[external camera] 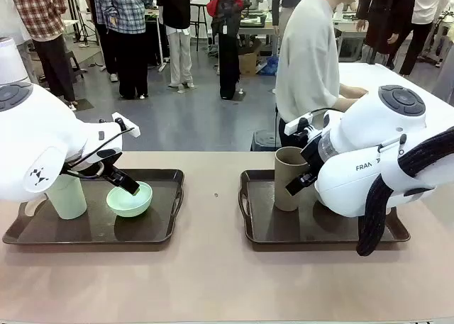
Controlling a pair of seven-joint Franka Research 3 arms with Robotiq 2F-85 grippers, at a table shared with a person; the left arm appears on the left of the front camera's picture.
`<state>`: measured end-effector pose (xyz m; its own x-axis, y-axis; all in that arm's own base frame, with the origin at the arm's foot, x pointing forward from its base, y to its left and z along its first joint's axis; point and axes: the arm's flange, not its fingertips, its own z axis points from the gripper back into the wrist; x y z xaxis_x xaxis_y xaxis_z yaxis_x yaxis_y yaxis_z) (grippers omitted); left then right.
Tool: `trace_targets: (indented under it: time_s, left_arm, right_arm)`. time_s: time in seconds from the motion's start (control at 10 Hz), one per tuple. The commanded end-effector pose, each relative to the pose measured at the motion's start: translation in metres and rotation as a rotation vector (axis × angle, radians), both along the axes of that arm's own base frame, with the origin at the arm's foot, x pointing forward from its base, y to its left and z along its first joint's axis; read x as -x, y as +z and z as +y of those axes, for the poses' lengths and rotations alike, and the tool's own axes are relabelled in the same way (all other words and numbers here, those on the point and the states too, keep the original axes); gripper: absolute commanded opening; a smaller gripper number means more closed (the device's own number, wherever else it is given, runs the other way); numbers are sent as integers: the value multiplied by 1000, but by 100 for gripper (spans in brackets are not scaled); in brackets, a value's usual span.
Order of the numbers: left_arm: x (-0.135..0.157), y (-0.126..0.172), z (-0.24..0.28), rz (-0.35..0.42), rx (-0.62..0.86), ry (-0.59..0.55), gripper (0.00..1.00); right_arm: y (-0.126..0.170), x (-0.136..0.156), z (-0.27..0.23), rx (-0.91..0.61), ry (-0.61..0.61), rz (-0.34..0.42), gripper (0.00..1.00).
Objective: Set up a tray with a mat and arrange the tableware.
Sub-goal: Pick up the Picnic Bowl and Reusable plastic cup from the Handle tray in front of the human's position and hold them in the air.
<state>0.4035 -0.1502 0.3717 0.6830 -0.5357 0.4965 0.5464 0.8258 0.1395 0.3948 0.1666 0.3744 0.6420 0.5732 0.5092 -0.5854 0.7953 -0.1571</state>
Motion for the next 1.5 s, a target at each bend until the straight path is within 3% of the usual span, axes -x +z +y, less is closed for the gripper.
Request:
trace_targets:
  time_s: [0.0, 1.4]
  left_arm:
    - [0, 0, 0, 0, 0, 0, 100]
    - [0, 0, 0, 0, 0, 0, 100]
  right_arm:
    - [0, 0, 0, 0, 0, 0, 100]
    - [0, 0, 0, 0, 0, 0, 100]
